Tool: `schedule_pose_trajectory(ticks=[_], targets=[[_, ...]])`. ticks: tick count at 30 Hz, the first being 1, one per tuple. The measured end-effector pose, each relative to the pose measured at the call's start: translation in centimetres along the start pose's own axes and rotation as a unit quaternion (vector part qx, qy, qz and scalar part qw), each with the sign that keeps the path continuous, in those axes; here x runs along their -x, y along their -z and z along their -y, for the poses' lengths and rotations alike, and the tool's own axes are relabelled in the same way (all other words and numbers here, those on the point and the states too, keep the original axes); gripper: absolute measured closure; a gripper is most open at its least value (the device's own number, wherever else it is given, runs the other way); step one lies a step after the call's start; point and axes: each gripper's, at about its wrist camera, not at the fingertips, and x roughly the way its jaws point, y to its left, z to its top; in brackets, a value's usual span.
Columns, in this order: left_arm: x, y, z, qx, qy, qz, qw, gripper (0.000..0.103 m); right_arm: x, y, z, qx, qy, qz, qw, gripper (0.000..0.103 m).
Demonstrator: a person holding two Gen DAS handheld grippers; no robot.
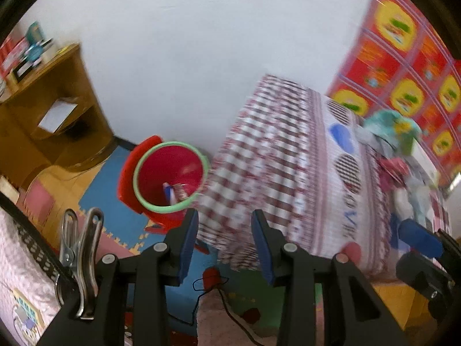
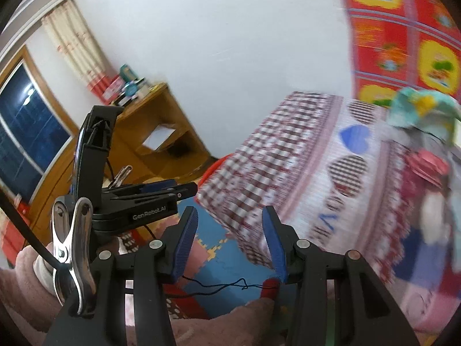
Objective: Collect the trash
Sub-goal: 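Swing both open tools back from the bucket to the bed, then grasp the pink ring with the left tool while the right tool grasps the blue face mask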
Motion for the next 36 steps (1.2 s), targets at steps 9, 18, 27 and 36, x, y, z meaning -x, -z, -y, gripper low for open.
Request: schedule_pose_trajectory(ticks=[9, 18, 27, 36], targets=[[0.1, 0.9, 9.0, -0.076, 0.049, -0.003, 0.9959, 0.063, 5.9, 2.9, 5.4, -0.064, 0.061, 0.034, 0.995, 0.055], [-0.6, 0.0, 16.4, -0.147, 0.098, -0.010, 0.9842, 0.063, 9.5, 4.3, 10.5, -0.131, 0.122, 0.056, 0.982, 0.055], [-3.7, -1.9, 22.8, -0.202, 0.150, -0.021, 0.9677, 0.063, 11.0, 5.4, 15.9, -0.185, 0.185, 0.059, 0.963, 0.055], [-8.8, -3.9, 27.4, -0.248, 0.191, -0.046, 0.9485, 0.063, 10.5, 6.2, 19.6, -0.233, 0.248, 0.030, 0.940, 0.055]])
